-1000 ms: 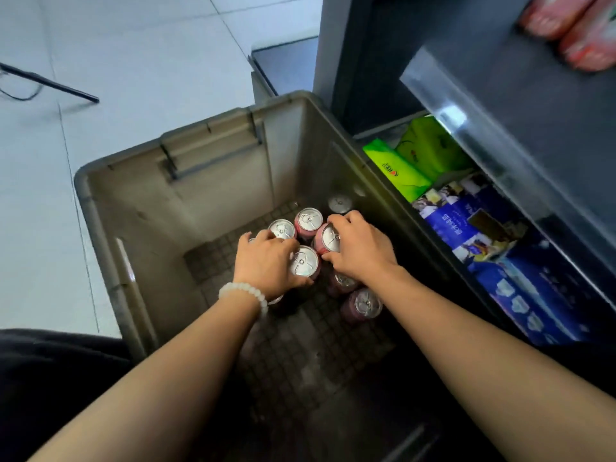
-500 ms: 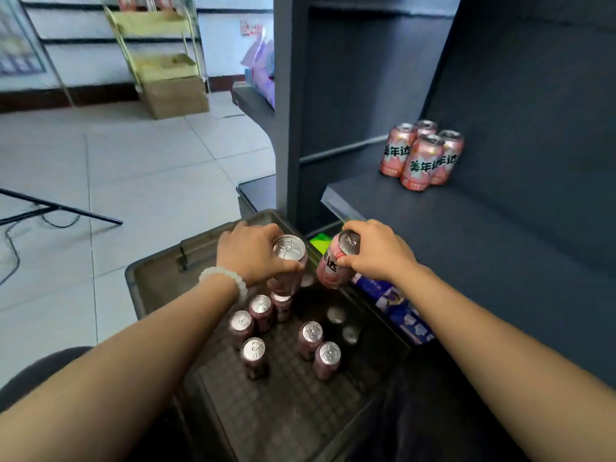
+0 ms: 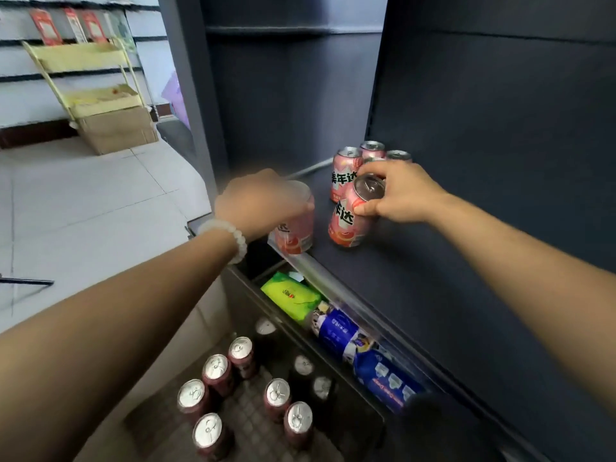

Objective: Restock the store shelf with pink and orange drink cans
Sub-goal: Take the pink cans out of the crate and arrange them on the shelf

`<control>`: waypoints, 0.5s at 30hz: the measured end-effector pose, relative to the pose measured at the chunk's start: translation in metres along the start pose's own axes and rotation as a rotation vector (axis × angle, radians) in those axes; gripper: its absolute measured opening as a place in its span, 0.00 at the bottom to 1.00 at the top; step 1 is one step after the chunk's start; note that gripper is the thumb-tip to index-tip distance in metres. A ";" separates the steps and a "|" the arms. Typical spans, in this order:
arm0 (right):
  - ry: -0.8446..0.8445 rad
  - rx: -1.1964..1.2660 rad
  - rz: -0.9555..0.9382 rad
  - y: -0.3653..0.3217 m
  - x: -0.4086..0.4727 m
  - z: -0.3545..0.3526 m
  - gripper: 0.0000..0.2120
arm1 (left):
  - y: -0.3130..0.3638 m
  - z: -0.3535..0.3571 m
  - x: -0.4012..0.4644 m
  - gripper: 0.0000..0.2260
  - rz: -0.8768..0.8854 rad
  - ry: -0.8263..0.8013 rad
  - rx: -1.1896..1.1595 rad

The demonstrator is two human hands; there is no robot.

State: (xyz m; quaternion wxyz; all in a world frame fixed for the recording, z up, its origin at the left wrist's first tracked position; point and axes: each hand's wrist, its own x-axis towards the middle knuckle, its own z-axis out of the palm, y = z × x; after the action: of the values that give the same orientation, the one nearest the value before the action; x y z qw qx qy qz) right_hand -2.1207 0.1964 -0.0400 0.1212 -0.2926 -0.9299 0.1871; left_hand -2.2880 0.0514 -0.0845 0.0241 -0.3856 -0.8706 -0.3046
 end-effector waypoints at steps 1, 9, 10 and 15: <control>-0.005 -0.007 0.001 0.004 0.009 0.001 0.26 | 0.003 0.006 0.010 0.24 0.006 0.001 -0.004; -0.062 -0.036 0.013 0.033 0.077 0.022 0.28 | 0.013 0.057 0.089 0.26 0.002 -0.006 -0.014; -0.071 -0.021 0.009 0.035 0.081 0.025 0.29 | 0.013 0.062 0.096 0.25 -0.007 -0.010 -0.032; -0.141 -0.108 -0.027 0.032 0.095 0.028 0.31 | 0.003 0.068 0.118 0.25 -0.009 -0.148 -0.197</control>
State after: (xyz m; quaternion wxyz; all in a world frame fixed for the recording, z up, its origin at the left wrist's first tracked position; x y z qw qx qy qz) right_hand -2.1903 0.2692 -0.0679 0.0420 -0.2720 -0.9487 0.1554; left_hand -2.3554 0.1678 -0.1053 -0.0796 -0.4034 -0.8376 -0.3595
